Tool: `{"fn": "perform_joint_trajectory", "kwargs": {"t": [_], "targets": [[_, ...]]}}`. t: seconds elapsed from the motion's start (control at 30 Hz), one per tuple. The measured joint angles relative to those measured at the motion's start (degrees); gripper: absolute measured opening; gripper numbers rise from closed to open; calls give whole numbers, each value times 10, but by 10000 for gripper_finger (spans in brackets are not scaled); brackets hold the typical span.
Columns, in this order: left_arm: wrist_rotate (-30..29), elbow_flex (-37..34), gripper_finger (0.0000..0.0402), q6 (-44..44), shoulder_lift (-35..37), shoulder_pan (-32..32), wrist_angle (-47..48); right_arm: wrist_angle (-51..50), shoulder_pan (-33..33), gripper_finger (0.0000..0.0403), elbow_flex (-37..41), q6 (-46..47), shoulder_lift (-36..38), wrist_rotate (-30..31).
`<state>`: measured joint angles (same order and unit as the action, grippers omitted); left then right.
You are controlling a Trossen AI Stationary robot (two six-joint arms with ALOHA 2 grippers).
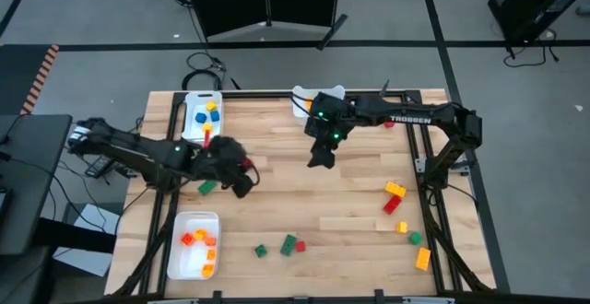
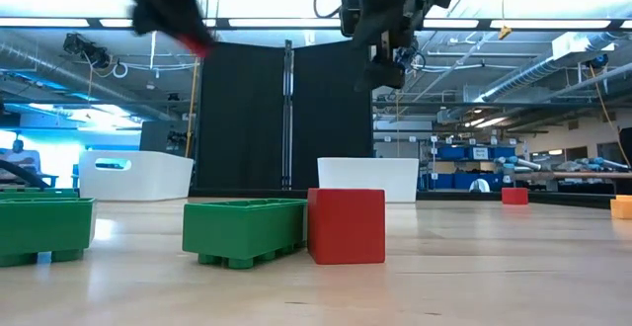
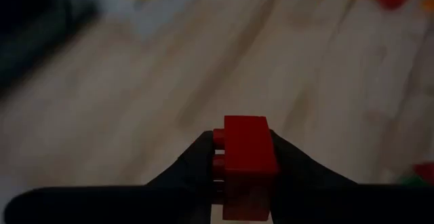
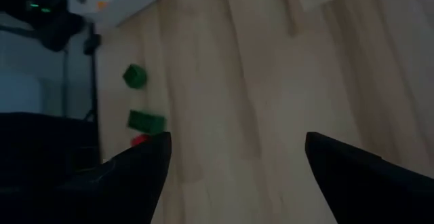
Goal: Sort blocks by size
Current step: Put the red 4 stud game piece into the bottom white bin
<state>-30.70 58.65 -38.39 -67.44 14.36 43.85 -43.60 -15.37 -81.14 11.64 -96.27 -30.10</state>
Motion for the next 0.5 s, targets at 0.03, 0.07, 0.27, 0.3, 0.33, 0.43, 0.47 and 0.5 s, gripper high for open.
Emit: {"fn": "perform_joint_trajectory", "kwargs": {"t": [0.03,0.07,0.27,0.3,0.33,0.43,0.47,0.5], "targets": [[17,13,99,-62,0,7,50,-1,2,351,0,0,0,10],[36,26,99,-119,-1,16,95,-1,3,351,0,0,0,22],[128,60,99,-369,-1,82,249,0,10,350,0,-13,0,80],[142,62,99,-414,-1,95,264,-1,10,350,0,-14,0,84],[159,63,99,-457,-1,110,274,-1,10,350,0,-14,0,85],[201,63,99,-580,-6,157,288,-1,10,350,0,-16,0,85],[202,63,99,-617,-10,173,287,-1,10,350,0,-16,0,85],[202,63,99,-656,-15,190,288,-2,10,350,0,-17,0,86]]}}
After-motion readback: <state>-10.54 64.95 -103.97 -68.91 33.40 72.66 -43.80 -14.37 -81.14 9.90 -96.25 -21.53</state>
